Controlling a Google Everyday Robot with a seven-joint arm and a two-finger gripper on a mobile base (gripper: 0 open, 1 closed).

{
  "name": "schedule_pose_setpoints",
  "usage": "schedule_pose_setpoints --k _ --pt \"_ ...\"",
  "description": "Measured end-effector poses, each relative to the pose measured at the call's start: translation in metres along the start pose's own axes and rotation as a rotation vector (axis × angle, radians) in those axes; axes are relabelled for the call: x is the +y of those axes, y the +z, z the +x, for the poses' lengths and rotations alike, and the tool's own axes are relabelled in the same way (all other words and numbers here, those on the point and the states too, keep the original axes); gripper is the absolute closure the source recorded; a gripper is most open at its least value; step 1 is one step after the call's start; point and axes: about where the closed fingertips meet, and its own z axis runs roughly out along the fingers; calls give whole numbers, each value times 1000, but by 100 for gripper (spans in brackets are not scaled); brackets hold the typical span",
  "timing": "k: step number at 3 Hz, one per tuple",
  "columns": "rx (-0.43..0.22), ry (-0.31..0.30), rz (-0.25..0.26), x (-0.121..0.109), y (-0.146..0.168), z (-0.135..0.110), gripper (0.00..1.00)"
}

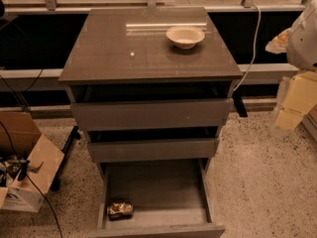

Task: Pick orange can from bottom drawer and place on counter

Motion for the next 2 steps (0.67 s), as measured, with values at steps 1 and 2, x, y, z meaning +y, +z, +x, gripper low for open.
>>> schedule_pose_setpoints --k 1,2 --pt "0 0 0 0 0 0 0" --pt "-16 -1 0 2 2 -4 0"
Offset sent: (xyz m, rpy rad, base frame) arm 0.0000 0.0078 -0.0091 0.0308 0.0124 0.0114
